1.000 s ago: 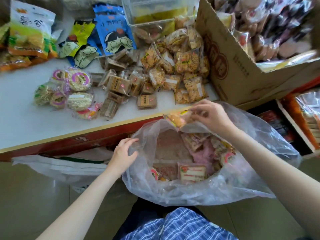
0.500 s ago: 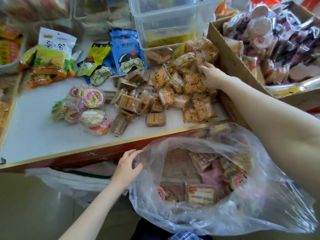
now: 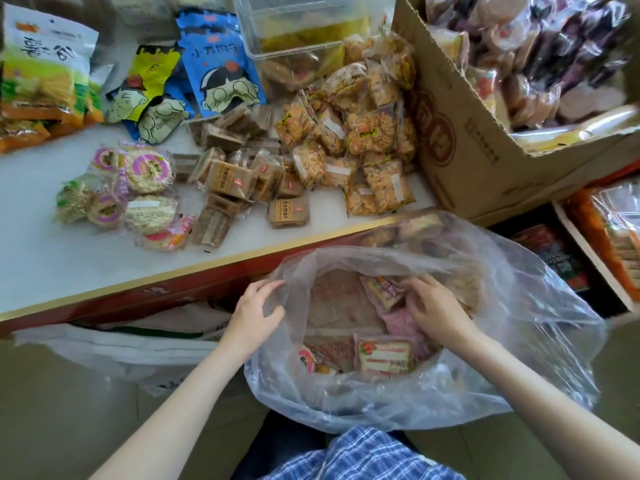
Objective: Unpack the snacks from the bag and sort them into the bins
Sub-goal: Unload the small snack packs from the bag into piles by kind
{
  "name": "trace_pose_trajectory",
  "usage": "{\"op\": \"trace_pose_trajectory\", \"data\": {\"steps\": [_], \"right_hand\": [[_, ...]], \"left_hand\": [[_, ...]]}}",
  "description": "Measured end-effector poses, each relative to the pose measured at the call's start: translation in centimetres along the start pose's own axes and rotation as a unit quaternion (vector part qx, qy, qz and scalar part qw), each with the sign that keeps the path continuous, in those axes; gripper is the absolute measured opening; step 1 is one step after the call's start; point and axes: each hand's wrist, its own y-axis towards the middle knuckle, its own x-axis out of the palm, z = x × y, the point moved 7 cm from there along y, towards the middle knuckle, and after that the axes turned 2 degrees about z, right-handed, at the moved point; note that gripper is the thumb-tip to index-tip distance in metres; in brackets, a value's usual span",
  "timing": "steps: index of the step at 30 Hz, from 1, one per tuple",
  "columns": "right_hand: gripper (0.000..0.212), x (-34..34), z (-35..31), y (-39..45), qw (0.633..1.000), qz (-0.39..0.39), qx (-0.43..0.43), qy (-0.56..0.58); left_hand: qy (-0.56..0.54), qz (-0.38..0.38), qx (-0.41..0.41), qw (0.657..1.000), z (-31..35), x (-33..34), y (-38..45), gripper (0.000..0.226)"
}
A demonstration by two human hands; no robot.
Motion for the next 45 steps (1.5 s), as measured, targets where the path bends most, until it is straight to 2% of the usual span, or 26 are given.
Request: {"op": "trace_pose_trajectory", "data": {"steps": [2,4,5,7,9,13,15,17,19,20,22,24,26,29,32,35,38,41,45], "right_hand": [[0.055,2.9,2.7,-0.8,0.994,-0.022,0.101,0.033],[0.066,3.0,4.0,-0.8,0.964,0.069,0.197,0.167],[0.068,2.4,3.9,-0.7,0.943,0.125,0.217,0.217],[0.074,1.2,3.1,-0.2,0.918,0.188,0.216,0.274],[0.079,-0.2,2.3,0.5,0.910,0.208,0.182,0.307],[0.084,-4.3,2.0,2.6,0.933,0.188,0.087,0.293],[0.077,-5.9,2.4,4.0,0.969,0.144,0.058,0.194],[0.071,-5.1,3.4,4.8,0.995,0.061,0.060,0.042],[0.077,-2.7,4.8,4.9,0.994,-0.027,0.082,-0.072],[0.076,-1.7,5.2,4.9,0.990,-0.047,0.096,-0.095],[0.059,-0.9,5.0,5.1,0.991,-0.007,0.106,-0.085],[0.035,-0.8,3.5,4.9,0.992,0.071,0.066,-0.079],[0.017,-0.2,2.3,3.5,0.992,0.116,0.012,-0.056],[0.009,1.2,1.0,0.7,0.992,0.104,-0.022,0.062],[0.016,1.1,-0.7,-0.8,0.982,0.074,-0.013,0.172],[0.026,-0.6,-2.9,-1.0,0.958,0.078,-0.027,0.276],[0.041,-2.0,-5.8,-0.2,0.933,0.045,-0.071,0.350],[0.043,-2.3,-8.7,1.8,0.954,0.046,-0.117,0.274],[0.039,-2.9,-12.4,5.9,0.978,0.073,-0.164,0.103]], "left_hand": [[0.006,-0.009,0.000,1.000,0.1,0.2,0.0,0.043],[0.015,-0.011,0.000,1.000,0.2,0.2,0.1,0.043],[0.019,-0.010,0.000,1.000,0.4,0.0,0.1,0.044],[0.024,-0.008,0.003,1.000,0.7,-0.2,0.1,0.044],[0.035,-0.007,0.013,0.999,1.1,-0.1,0.3,0.045],[0.030,-0.008,0.033,0.999,2.2,0.6,0.8,0.045],[0.041,-0.013,0.039,0.998,2.7,1.1,1.0,0.046],[0.051,-0.015,0.045,0.998,3.4,1.7,1.0,0.046],[0.062,-0.015,0.053,0.997,4.2,2.2,0.9,0.046],[0.074,-0.014,0.060,0.995,4.6,2.3,0.9,0.047],[0.101,-0.014,0.074,0.992,5.0,2.6,0.9,0.047],[0.108,-0.012,0.076,0.991,5.0,2.6,1.0,0.047],[0.104,-0.013,0.069,0.992,4.6,2.6,0.8,0.049],[0.100,-0.018,0.066,0.993,4.5,2.9,0.8,0.050],[0.085,-0.023,0.067,0.994,4.6,3.2,0.9,0.050],[0.026,-0.042,0.090,0.995,5.6,3.6,0.6,0.049],[-0.140,-0.055,0.038,0.988,6.2,3.4,0.5,0.036],[-0.292,-0.023,-0.035,0.956,6.1,2.0,0.6,0.023],[-0.336,0.017,-0.046,0.941,5.0,-1.0,0.7,0.026]]}}
